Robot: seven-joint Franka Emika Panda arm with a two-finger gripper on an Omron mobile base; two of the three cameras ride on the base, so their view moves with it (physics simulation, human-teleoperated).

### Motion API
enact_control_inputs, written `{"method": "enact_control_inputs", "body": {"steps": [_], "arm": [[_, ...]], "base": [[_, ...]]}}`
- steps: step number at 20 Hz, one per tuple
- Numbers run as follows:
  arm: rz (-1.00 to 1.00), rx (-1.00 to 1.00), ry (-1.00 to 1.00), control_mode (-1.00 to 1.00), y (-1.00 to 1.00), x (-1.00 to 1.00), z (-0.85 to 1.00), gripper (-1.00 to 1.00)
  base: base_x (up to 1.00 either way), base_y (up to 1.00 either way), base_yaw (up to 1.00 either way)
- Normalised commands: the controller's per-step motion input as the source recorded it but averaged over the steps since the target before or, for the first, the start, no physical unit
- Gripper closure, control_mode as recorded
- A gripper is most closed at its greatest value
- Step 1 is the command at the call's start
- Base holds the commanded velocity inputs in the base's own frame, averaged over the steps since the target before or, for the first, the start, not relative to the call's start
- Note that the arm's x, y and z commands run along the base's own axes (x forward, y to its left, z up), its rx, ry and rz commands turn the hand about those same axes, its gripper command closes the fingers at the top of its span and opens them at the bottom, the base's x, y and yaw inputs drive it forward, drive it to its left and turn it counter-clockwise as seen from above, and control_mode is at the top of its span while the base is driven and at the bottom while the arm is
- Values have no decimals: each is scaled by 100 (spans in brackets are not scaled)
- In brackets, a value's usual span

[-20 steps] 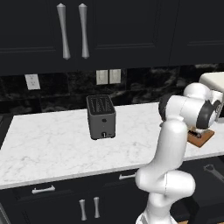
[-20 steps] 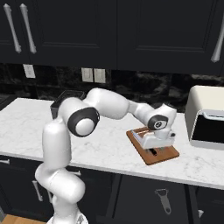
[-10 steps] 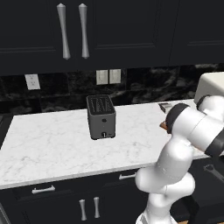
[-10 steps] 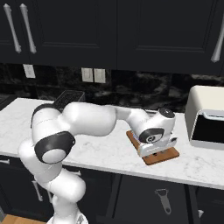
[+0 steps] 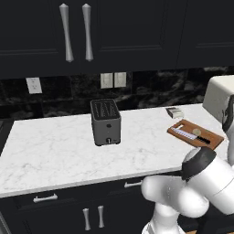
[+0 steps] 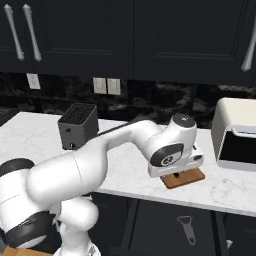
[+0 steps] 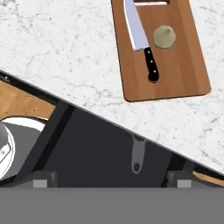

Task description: Place the appropriate cutting tool for cutting the garlic skin on the cutting board.

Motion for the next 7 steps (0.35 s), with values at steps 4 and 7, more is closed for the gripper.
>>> {"method": "enact_control_inputs", "body": {"steps": [4,7], "arm": [[-14,0,-8,-100,25,-100,57,-100],[-13,0,-12,-100,47,-99,66,-100]], "base": [[0,0,0],[0,0,0]]}}
